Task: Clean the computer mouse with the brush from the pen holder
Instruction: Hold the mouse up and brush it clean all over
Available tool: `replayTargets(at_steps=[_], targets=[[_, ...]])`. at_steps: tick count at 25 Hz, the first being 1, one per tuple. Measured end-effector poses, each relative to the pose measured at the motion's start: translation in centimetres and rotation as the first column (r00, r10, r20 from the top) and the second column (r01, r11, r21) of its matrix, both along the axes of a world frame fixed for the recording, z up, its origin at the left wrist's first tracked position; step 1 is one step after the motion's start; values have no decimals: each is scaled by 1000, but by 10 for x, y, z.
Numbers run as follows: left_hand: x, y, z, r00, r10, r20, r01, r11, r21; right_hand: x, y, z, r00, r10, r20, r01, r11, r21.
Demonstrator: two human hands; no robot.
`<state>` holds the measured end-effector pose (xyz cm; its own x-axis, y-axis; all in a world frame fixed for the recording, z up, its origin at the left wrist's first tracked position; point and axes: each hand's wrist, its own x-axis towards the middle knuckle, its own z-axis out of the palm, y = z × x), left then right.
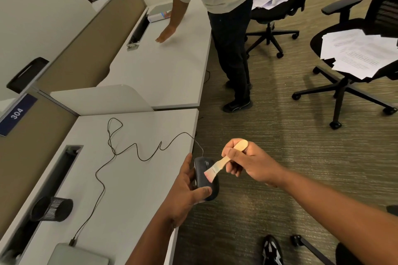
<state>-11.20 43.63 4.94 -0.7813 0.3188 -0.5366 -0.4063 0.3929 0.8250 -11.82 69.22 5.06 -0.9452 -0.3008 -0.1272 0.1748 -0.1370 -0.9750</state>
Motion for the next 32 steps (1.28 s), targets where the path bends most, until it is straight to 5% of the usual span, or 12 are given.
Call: replayTargets(at_steps=[3,7,13,17,21,25,30,32], targets=[[3,-1,-1,1000,-4,-10,4,1000,-8,-3,0,3,991,-80,-111,95,985,143],[-1,2,1,1000,13,-27,-14,1000,-26,-2,0,10,998,16,-60,-14,1000,26],[2,-2,0,999,44,-21,-45,999,-20,-7,10,22,983,177,-47,-149,922,356],[0,1,1,999,39,-22,-40,999,-20,-6,7,28,988,135,-76,-120,976,183],[3,-2,3,999,39,-35,-40,999,-19,-8,13,28,974,217,-60,-177,902,394],[3,0,4,999,44,-29,-45,999,-27,-6,12,29,988,149,-51,-139,976,166],[5,-2,4,998,34,-49,-37,998,-42,-7,19,22,974,219,-64,-182,914,364],[5,-1,4,999,22,-48,-25,999,-48,-6,22,22,982,169,-80,-144,957,254]])
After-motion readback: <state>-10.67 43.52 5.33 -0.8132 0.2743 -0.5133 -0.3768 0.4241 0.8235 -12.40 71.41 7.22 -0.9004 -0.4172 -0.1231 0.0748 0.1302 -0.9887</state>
